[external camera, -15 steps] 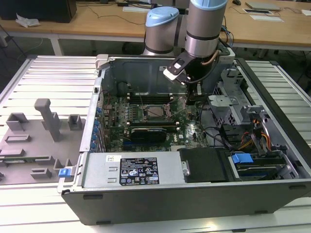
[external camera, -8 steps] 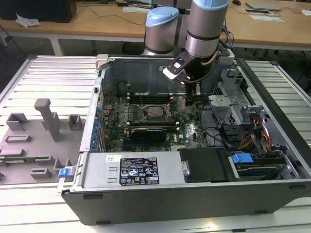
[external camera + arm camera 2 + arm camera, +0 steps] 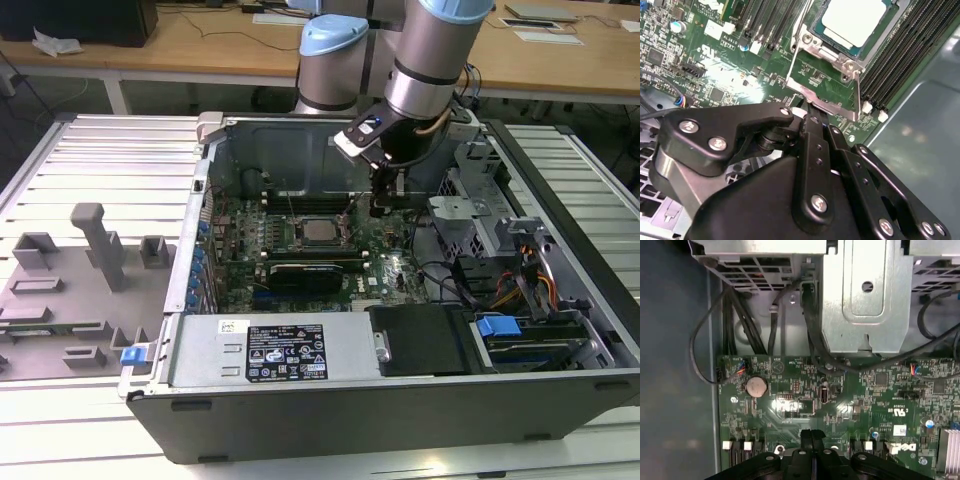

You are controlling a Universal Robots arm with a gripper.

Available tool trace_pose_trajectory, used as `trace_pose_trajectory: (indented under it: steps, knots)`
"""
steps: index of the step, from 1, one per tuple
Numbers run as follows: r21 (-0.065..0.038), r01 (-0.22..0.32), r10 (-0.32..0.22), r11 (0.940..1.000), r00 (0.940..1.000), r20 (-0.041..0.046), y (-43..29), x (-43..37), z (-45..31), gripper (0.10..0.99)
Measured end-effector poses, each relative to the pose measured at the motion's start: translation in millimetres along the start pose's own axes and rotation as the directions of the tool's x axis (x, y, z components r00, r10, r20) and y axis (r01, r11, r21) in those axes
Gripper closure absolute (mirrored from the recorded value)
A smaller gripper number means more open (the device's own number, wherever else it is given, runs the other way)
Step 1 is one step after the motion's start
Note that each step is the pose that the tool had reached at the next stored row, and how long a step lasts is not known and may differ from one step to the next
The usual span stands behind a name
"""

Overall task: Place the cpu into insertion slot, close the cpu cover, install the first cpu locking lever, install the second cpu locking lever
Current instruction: 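Close the cpu cover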

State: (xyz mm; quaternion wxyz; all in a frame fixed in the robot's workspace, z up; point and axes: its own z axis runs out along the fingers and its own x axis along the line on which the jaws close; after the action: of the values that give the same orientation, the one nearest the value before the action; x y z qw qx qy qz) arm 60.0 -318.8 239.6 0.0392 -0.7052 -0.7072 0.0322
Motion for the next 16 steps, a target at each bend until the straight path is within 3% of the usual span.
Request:
trace_pose_trajectory:
  steps: [4, 12, 16]
  knots:
    - [0.003, 0.0, 0.0, 1.0, 1.0, -0.0003, -1.2, 0.1, 0.2, 0.98]
    - [-0.009, 0.0, 0.0, 1.0, 1.0, 0.0001, -20.4, 0.0, 2.1, 0.98]
    - [-0.019, 0.0, 0.0, 0.9998, 1.0, 0.0001, -35.1, 0.1, 3.6, 0.98]
